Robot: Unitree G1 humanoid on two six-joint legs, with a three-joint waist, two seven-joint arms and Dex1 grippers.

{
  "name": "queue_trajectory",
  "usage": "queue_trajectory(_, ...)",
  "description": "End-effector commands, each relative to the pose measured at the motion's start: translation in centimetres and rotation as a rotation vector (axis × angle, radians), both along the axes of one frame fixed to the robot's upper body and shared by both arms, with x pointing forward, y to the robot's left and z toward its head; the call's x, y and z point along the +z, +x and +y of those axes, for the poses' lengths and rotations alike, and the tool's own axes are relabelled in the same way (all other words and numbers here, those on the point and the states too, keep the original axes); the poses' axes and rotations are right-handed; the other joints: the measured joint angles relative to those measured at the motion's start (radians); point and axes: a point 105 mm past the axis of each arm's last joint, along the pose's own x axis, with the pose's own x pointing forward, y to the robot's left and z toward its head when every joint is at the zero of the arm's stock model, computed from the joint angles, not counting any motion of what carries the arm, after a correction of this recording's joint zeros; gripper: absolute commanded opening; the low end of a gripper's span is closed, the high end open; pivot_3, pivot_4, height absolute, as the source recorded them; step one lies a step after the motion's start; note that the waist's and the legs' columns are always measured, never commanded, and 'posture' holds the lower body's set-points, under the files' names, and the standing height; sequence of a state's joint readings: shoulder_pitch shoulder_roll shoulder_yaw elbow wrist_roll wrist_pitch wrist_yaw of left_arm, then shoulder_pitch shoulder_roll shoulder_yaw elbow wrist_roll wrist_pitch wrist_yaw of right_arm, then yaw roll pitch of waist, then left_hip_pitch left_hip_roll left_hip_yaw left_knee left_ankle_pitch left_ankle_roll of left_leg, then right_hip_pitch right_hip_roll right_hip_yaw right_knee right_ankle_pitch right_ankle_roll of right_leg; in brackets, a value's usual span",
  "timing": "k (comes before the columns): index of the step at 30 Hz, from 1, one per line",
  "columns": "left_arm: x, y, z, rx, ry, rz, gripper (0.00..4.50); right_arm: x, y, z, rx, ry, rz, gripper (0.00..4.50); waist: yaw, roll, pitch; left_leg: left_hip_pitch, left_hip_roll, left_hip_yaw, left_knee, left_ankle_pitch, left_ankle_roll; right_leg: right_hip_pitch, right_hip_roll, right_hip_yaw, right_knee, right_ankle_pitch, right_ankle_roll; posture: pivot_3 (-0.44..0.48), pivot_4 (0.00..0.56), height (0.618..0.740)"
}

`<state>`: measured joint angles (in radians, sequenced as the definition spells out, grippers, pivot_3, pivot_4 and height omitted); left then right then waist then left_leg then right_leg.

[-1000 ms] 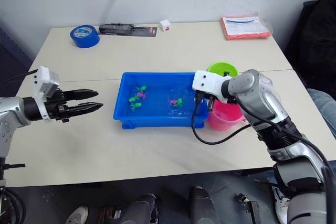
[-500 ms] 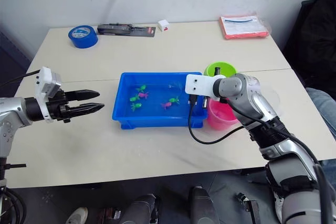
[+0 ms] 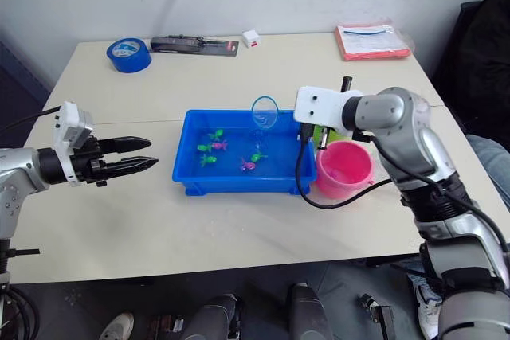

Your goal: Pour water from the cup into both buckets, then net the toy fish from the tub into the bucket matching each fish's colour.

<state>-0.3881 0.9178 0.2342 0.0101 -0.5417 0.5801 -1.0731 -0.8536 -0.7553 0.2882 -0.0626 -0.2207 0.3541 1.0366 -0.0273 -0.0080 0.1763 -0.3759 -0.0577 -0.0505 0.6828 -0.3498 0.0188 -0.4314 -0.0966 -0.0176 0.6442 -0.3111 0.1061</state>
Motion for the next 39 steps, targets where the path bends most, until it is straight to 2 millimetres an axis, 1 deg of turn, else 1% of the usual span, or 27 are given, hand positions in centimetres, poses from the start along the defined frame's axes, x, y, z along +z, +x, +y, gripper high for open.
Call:
queue_trajectory(1,1.0,0.0,-0.2,-0.013,0.005,-0.047,2.79,0.1,-1.2,0.3,0.041,-0.007,0.004,0.8,0.0,0.0,0.0,0.0,0.0,0.0,0.0,0.0,0.0,0.0,0.0,0.0,0.0,0.0,0.0,0.0,0.15,0.737)
queue_trajectory(4,1.0,0.0,-0.2,-0.015,0.004,-0.046,2.79,-1.1,-1.9,0.6,0.062,-0.017,0.044,0.8,-0.001,0.0,0.0,0.0,0.0,0.001,0.0,0.0,0.0,0.0,0.0,0.001,0.0,0.0,0.0,0.0,0.15,0.737)
queue_trajectory(7,1.0,0.0,-0.2,-0.015,0.005,-0.045,2.79,-1.9,-2.2,0.9,0.073,-0.021,0.058,0.8,0.0,0.0,0.0,0.0,0.0,0.0,0.0,0.0,0.0,-0.001,0.0,0.0,0.0,0.0,0.0,0.0,0.15,0.737)
queue_trajectory(16,1.1,-0.2,0.0,-0.012,0.008,-0.043,2.79,-3.3,-2.7,1.8,0.099,-0.038,0.07,0.8,0.0,0.0,0.0,0.0,0.0,0.0,0.0,0.0,0.0,0.0,0.0,0.0,0.0,0.0,0.0,0.0,0.15,0.737)
queue_trajectory(23,1.1,-0.3,0.0,-0.011,0.007,-0.041,2.79,-4.1,-2.8,2.2,0.12,-0.106,0.056,0.8,0.0,0.0,0.0,0.0,0.0,0.0,0.0,0.0,0.0,0.0,0.0,0.0,0.0,0.0,0.0,0.0,0.15,0.737)
queue_trajectory(26,1.0,-0.3,0.0,-0.012,0.006,-0.04,2.79,-4.7,-3.0,3.2,0.158,-0.123,0.072,0.8,0.0,0.0,0.0,0.0,0.0,0.0,0.0,0.0,0.0,0.0,0.0,0.0,0.0,0.0,0.0,0.0,0.15,0.737)
queue_trajectory(29,1.0,-0.5,0.0,-0.011,0.003,-0.038,2.79,-5.5,-3.2,5.1,0.213,-0.122,0.093,0.8,-0.003,0.0,0.0,0.0,0.0,0.0,0.0,0.0,0.0,0.0,0.0,0.0,0.0,0.0,0.0,0.0,0.15,0.737)
queue_trajectory(31,0.9,-0.6,0.0,-0.01,0.004,-0.036,2.79,-5.9,-3.2,6.1,0.234,-0.105,0.111,0.8,-0.003,0.0,0.0,0.0,0.0,0.0,0.0,0.0,0.0,-0.001,0.0,0.0,0.0,0.0,0.0,0.0,0.15,0.737)
queue_trajectory(34,0.9,-0.9,0.0,-0.005,0.003,-0.032,2.79,-6.2,-3.0,7.5,0.221,0.0,0.193,0.8,-0.002,0.0,0.0,0.0,0.0,0.0,0.0,0.0,0.0,-0.001,0.0,0.0,0.001,0.0,0.0,0.0,0.15,0.737)
queue_trajectory(37,0.8,-1.2,0.2,0.005,0.007,-0.027,2.79,-5.8,-2.4,8.0,0.153,0.158,0.333,0.8,-0.002,0.0,0.0,0.0,0.0,0.0,0.0,0.0,0.0,0.0,0.0,0.0,0.001,0.0,0.0,0.0,0.15,0.737)
queue_trajectory(39,0.8,-1.3,0.3,0.009,0.008,-0.027,2.79,-5.5,-2.1,7.8,0.114,0.225,0.41,0.8,0.001,0.0,0.0,0.0,0.0,0.0,0.001,0.0,0.0,0.0,0.0,0.0,0.001,0.0,0.0,0.0,0.15,0.737)
